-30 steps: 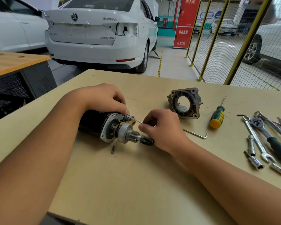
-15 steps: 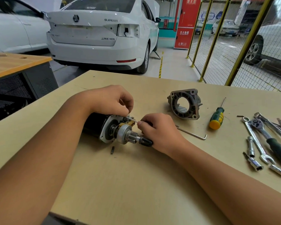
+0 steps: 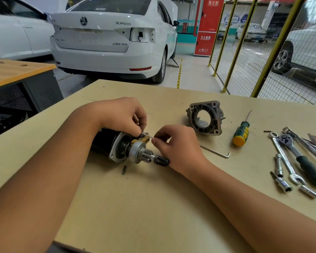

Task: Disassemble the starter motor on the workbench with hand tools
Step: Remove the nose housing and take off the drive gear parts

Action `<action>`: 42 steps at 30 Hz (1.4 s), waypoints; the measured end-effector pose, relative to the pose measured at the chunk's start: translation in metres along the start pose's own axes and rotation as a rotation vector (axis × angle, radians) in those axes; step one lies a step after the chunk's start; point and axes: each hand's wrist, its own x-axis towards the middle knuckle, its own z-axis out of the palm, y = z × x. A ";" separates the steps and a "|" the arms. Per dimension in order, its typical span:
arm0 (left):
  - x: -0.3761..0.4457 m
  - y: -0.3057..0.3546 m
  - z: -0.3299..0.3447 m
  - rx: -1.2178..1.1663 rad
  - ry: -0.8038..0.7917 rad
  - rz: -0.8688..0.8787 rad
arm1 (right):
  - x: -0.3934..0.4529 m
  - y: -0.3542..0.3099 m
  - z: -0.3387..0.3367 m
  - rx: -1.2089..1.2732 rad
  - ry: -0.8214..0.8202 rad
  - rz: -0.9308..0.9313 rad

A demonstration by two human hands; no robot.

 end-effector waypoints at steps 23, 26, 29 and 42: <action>0.005 0.003 0.003 0.098 0.062 0.004 | 0.000 -0.005 0.000 -0.431 0.088 -0.246; 0.006 0.002 0.003 0.093 0.064 0.006 | 0.004 -0.006 0.001 -0.380 0.076 -0.222; 0.005 0.002 0.002 0.082 0.064 0.007 | 0.006 -0.005 0.002 -0.223 0.050 -0.221; 0.006 0.000 0.003 0.081 0.065 0.014 | 0.004 -0.004 0.005 -0.425 0.123 -0.255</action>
